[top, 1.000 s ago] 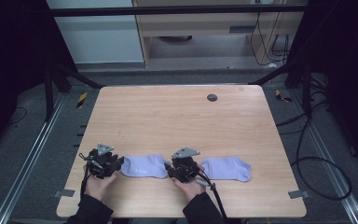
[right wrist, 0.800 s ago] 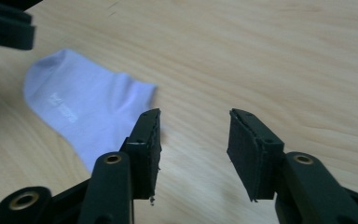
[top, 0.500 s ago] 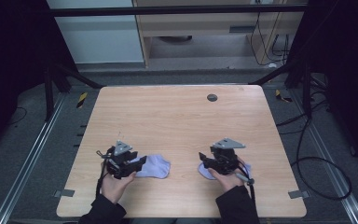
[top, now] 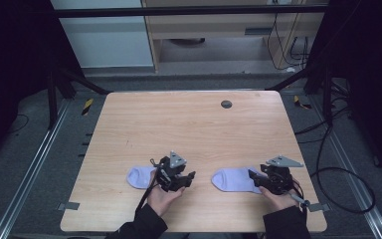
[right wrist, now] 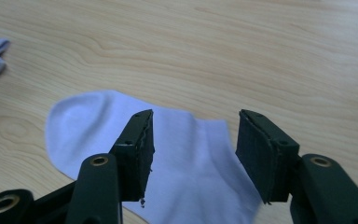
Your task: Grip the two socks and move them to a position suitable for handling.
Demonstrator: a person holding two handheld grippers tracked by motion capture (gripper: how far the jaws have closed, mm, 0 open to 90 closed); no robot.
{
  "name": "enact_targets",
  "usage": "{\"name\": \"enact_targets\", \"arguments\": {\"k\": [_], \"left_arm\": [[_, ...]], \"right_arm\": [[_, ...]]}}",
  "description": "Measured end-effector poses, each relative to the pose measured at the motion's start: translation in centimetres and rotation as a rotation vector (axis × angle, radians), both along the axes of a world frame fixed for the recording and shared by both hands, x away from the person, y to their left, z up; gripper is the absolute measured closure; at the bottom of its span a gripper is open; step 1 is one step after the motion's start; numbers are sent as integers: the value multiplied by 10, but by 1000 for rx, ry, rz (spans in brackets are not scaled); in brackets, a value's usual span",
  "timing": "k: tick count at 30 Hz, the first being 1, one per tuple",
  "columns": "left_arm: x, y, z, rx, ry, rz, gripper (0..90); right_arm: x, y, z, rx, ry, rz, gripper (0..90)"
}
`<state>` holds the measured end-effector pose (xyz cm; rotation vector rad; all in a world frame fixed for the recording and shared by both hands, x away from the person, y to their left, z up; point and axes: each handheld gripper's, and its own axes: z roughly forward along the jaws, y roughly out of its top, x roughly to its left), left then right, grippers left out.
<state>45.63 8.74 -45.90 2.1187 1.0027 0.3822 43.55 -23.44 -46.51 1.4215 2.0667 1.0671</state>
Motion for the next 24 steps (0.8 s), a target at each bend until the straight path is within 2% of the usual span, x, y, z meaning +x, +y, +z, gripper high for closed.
{"name": "enact_targets", "arguments": {"k": [5,11,18,24], "left_arm": [[3,-25,-7,5,12,-34,544],[5,-51,-17,18,15,-61,556],[8,-62,-28,39,29,-64,574],[9,-69,-31,49,41,-74,651]], "right_arm": [[3,-17,-9,-29,32,-28,495],[5,-23,-15,-43,56,-36,530],[6,-21,-19,-69,84,-30,582],[8,-21,-25,-94,131,-28,643]]}}
